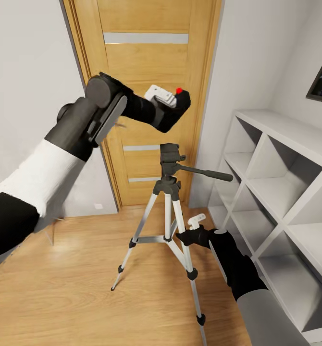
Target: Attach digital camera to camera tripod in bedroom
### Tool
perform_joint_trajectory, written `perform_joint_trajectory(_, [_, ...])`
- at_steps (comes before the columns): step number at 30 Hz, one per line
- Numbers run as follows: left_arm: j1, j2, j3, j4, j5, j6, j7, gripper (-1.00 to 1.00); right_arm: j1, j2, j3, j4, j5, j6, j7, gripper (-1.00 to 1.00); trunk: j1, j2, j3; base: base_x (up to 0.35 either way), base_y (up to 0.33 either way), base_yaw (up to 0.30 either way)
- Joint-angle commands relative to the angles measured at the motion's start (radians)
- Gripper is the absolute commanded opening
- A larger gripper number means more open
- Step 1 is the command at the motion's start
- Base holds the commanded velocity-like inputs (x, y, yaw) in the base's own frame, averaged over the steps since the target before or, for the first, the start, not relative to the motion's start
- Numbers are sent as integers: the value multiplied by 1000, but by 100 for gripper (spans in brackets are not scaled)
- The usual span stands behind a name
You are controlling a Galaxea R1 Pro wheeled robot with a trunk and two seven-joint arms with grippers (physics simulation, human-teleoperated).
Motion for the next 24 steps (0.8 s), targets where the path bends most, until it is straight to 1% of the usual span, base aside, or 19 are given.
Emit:
perform_joint_trajectory(1, [-1,33,69,28,13,-34,-107,-100,-1,0,-1,-2,8,4,8,-100,1,-2,-2,0,0,0])
perform_joint_trajectory(2, [-1,56,105,47,22,-74,-168,-100,-1,-1,-1,-1,8,4,9,-100,1,-2,-2,0,0,0])
perform_joint_trajectory(3, [-1,66,120,56,26,-98,-195,-100,-1,-1,-1,-1,8,4,9,-100,1,-2,-2,0,0,0])
perform_joint_trajectory(4, [-1,83,141,75,32,-145,-238,-100,-1,-1,-1,-2,8,4,10,-100,1,-2,-2,0,0,0])
perform_joint_trajectory(6, [-1,105,164,115,39,-229,-302,-100,-1,-1,-1,-1,9,4,11,-100,1,-2,-2,0,0,0])
perform_joint_trajectory(8, [-1,117,174,157,39,-279,-365,-100,-1,-1,-1,-1,9,4,12,-100,1,-2,-2,0,0,0])
perform_joint_trajectory(10, [-1,133,178,184,38,-301,-418,-100,-1,-1,-1,-1,9,4,12,-100,1,-2,-2,0,0,0])
perform_joint_trajectory(12, [-1,144,180,194,35,-309,-442,-100,-1,-1,-1,-1,9,4,12,-100,1,-2,-2,0,0,0])
perform_joint_trajectory(14, [-1,150,180,198,31,-312,-452,-100,-1,-1,-1,-1,9,4,12,-100,1,-2,-2,0,0,0])
perform_joint_trajectory(16, [-1,154,180,203,19,-314,-467,-100,-1,-1,-1,-1,9,4,12,-100,1,-2,-2,0,0,0])
perform_joint_trajectory(18, [-1,157,180,205,-9,-316,-493,-100,-1,-1,-1,-1,10,4,12,-100,1,-2,-2,0,0,0])
perform_joint_trajectory(19, [-2,157,179,205,-41,-316,-522,-100,-1,-1,-1,-1,10,4,12,-100,1,-2,-2,0,0,0])
perform_joint_trajectory(20, [-2,157,179,205,-62,-316,-540,-100,-1,-1,-1,-1,10,4,12,-100,1,-2,-2,0,0,0])
perform_joint_trajectory(21, [-5,154,179,206,-159,-324,-633,-100,-1,-1,-1,-1,10,4,12,-100,1,-2,-2,0,0,0])
perform_joint_trajectory(22, [-7,153,179,205,-209,-336,-685,-100,-1,-1,-1,1,10,4,12,-100,1,-2,-2,0,0,0])
perform_joint_trajectory(23, [-8,153,179,204,-232,-343,-710,-100,-1,-1,-1,3,10,4,12,-100,1,-2,-2,0,0,0])
perform_joint_trajectory(24, [-8,152,180,202,-275,-359,-754,-100,-1,-1,-1,10,12,4,12,-100,1,-2,-2,0,0,0])
